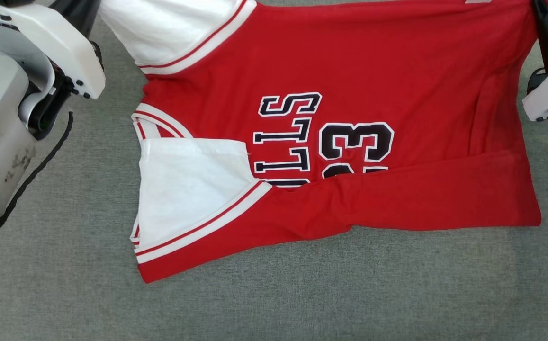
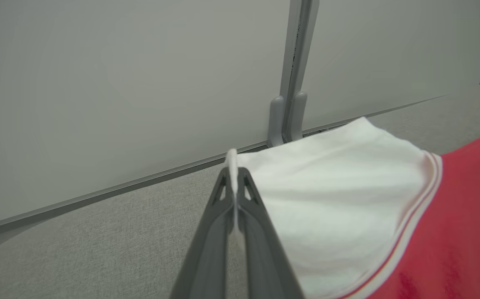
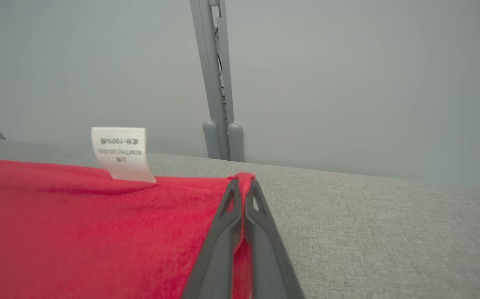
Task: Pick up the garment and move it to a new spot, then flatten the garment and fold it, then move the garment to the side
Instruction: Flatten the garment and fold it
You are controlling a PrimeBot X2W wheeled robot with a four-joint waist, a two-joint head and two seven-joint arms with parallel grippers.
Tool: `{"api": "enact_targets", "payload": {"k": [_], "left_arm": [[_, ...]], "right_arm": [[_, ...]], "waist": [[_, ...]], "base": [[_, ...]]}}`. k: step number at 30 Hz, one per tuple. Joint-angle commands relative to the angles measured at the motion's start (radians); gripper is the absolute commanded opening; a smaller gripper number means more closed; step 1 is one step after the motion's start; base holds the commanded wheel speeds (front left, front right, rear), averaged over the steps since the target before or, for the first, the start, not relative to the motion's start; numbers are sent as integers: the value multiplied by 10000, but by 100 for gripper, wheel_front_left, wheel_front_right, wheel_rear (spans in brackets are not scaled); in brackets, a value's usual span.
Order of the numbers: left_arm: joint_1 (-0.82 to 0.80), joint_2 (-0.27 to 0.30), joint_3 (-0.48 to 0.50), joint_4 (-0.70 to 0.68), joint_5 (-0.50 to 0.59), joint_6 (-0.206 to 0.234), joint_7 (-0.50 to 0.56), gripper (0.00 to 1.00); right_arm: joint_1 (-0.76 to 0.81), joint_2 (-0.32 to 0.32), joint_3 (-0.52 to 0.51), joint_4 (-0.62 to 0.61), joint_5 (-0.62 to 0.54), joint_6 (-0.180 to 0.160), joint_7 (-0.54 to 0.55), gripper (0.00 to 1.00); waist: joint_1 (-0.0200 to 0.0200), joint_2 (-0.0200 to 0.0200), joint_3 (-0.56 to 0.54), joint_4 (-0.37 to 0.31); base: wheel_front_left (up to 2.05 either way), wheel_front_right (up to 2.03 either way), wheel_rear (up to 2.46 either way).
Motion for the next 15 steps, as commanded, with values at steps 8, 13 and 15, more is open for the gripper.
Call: {"api": "enact_targets", "payload": {"k": [8, 13, 15], "left_arm": [[770, 738, -314, -1440, 201, 14, 1, 0], [1301, 1219, -392, -2396, 497, 13, 190, 0], [1624, 1458, -408, -2852, 531, 13, 228, 0]], "right_arm": [[918, -903, 943, -662, 1189, -20, -584, 0], [1569, -1529, 1621, -1365, 1943, -20, -446, 0], [1902, -1824, 1897, -1684, 2352, -20, -362, 0]], "waist": [[0, 0, -841, 212], [0, 0, -1218, 285], [0, 0, -1420, 341]], "base": [[0, 0, 0], [0, 0, 0], [0, 0, 0]]}}
